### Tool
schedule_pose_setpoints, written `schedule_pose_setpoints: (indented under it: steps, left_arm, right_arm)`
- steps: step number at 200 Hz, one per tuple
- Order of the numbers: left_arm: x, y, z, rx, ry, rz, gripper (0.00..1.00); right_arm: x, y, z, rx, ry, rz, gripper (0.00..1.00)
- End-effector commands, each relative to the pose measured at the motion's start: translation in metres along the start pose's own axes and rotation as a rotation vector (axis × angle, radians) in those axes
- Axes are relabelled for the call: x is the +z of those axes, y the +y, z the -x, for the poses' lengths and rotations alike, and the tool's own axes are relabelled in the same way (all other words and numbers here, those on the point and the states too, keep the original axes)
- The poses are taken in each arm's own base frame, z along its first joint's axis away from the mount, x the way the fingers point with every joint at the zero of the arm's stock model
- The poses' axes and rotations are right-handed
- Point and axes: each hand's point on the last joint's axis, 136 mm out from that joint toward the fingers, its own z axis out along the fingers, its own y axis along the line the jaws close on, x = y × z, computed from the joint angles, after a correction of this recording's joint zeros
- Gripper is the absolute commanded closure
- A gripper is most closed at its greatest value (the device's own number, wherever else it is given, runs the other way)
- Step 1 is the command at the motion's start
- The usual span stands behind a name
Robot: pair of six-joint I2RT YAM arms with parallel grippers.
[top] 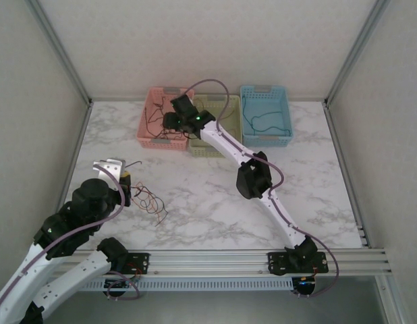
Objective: Untangle the cables
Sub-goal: Place the cable in the container.
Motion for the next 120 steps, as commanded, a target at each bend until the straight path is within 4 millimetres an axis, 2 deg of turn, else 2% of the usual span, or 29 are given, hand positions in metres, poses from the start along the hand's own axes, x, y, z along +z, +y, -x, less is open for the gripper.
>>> schedule_pose_setpoints:
  steps: [1, 62, 120]
  left_arm:
    - [0.000, 0.004, -0.004, -0.017, 0.007, 0.019, 1.00]
    - [0.001, 0.004, -0.004, -0.018, 0.008, 0.019, 1.00]
    - [0.001, 0.004, -0.004, -0.018, 0.008, 0.019, 1.00]
  right_arm:
    - [-0.016, 0.012, -0.005, -0.064, 0.036, 0.022, 0.33]
    - [-0.029, -0.010, -0.015, -0.143, 0.091, -0.083, 0.31]
    - [-0.053, 0.000, -0.016, -0.195, 0.122, -0.042, 0.28]
